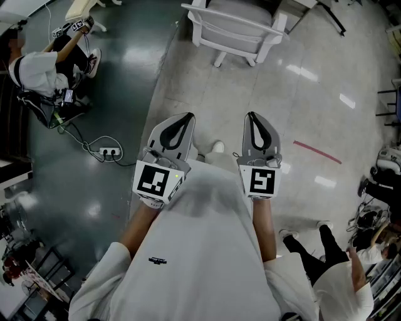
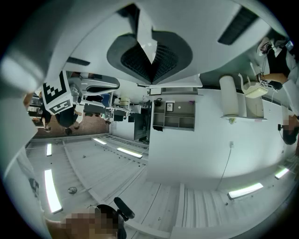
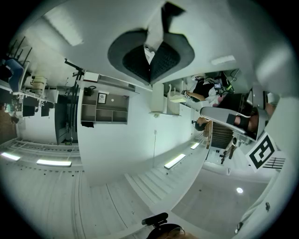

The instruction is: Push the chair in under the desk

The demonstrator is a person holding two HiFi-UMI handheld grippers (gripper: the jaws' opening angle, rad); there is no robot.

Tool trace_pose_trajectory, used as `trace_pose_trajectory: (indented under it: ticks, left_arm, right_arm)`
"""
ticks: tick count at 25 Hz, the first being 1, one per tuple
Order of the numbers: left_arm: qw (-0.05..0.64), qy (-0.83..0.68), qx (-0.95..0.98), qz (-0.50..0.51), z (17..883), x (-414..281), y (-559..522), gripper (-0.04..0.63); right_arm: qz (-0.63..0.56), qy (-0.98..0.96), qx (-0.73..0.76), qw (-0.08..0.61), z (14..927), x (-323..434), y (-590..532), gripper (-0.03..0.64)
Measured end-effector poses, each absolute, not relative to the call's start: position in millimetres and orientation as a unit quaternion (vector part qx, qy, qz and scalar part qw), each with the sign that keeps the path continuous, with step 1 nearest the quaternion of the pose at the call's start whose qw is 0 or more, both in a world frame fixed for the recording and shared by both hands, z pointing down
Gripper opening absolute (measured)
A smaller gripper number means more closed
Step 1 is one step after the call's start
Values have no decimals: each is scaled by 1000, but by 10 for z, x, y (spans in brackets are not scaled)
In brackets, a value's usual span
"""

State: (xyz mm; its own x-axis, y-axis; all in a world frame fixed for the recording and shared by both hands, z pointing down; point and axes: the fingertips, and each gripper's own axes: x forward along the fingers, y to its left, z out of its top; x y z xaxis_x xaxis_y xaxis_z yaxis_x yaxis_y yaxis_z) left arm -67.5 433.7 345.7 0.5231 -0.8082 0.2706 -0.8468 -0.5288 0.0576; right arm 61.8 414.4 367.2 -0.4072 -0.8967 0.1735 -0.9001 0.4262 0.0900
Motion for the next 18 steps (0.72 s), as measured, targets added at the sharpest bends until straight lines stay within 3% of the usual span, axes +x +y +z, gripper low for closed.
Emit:
trace_pose_trajectory:
  ticks: [12,18]
  left_arm:
    - [84,-447,887,79,3332,-928,4237,6]
    - [87,-429,896,68,3298,-1316,4101,6]
  right_arm:
    - [14,-822,561,97,3585,362,4308,12]
    - [42,-843,533,57,3478,-108,4268,12]
